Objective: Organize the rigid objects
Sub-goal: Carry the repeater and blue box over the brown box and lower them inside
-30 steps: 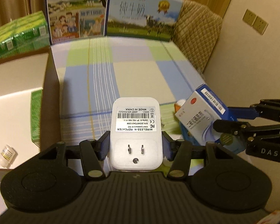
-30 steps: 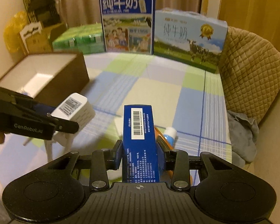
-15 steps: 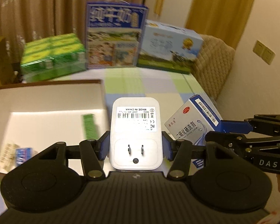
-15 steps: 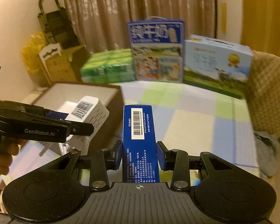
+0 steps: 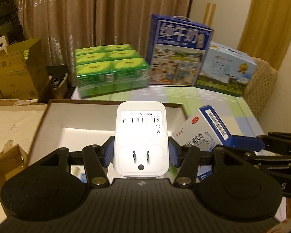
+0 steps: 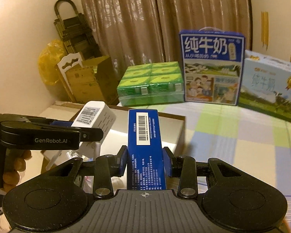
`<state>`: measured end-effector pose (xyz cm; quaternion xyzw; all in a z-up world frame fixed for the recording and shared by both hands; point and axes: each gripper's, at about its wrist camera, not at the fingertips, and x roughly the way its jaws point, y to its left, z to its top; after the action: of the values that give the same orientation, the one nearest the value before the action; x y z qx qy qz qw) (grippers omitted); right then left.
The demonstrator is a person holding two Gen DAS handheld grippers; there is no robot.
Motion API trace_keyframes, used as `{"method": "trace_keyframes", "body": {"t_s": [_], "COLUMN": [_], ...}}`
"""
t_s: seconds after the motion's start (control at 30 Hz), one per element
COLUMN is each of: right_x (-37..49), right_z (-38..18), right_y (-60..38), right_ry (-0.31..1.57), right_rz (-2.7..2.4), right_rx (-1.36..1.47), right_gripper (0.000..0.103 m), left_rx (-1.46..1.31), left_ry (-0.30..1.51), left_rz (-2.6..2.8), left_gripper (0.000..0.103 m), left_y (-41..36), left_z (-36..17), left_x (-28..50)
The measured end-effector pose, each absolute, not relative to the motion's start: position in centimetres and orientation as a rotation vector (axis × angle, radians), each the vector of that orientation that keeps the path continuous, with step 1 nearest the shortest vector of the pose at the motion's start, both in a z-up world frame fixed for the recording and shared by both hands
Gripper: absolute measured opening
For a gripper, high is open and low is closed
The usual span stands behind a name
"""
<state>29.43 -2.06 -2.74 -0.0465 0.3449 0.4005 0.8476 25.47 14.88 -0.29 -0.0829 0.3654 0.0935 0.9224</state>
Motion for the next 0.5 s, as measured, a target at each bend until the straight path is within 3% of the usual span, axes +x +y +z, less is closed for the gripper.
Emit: {"method": "trace_keyframes", "body": {"t_s": [0.5], "right_x": [32.1], "right_z": [-8.8], "right_y": [7.1], "right_ry": [0.836], "right_rz": [0.657], "right_rx": [-0.107], "right_gripper": [0.035], "left_rx": [-0.190], "left_ry": [0.906], "left_rz": [0.167], "left_gripper": [0.051], "left_y": [22.1], "left_z": [-6.7], "left_x": [31.6]}}
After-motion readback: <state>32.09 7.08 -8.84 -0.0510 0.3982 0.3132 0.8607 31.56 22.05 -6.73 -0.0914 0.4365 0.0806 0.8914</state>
